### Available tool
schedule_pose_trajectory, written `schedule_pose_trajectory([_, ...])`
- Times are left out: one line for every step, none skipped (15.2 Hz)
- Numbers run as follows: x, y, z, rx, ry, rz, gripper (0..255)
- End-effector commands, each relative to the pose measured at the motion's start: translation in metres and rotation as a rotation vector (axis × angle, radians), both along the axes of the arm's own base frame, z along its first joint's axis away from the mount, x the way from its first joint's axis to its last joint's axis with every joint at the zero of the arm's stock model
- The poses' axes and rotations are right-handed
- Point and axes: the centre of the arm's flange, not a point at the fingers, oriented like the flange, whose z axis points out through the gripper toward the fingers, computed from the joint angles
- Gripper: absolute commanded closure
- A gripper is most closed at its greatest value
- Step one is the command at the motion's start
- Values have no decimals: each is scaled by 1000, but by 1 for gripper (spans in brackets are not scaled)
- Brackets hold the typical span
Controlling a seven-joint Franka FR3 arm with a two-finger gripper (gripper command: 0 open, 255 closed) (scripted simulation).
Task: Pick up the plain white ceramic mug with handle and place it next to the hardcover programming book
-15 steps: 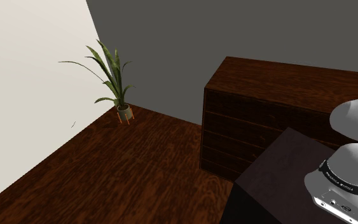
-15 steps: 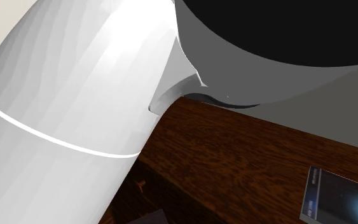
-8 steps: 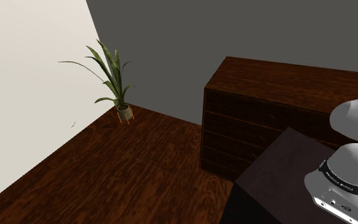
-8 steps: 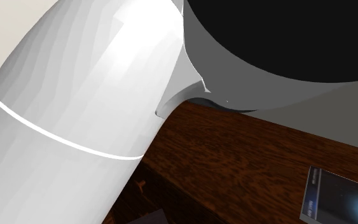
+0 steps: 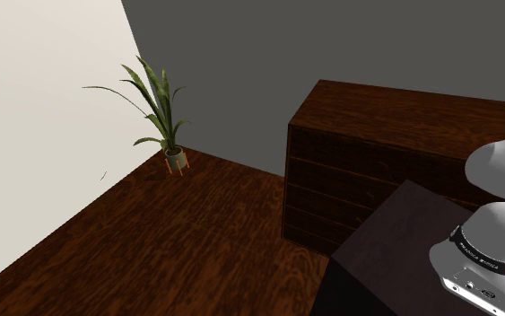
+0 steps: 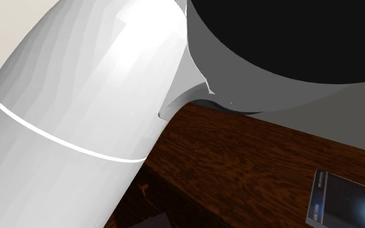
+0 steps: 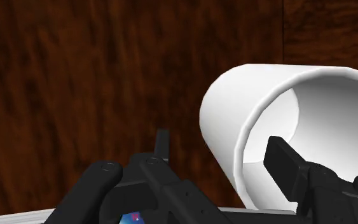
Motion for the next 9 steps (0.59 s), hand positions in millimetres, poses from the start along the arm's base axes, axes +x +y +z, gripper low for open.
schedule_pose_trajectory([0,0,0,0,0,0,0])
schedule_pose_trajectory([0,0,0,0,0,0,0])
schedule_pose_trajectory([0,0,0,0,0,0,0])
schedule_pose_trajectory([0,0,0,0,0,0,0])
schedule_pose_trajectory([2,0,13,0,0,0,0])
schedule_pose_trajectory([3,0,26,0,0,0,0])
schedule_pose_trajectory([5,0,39,0,0,0,0])
schedule_pose_trajectory([6,0,50,0,0,0,0])
schedule_pose_trajectory([6,0,50,0,0,0,0])
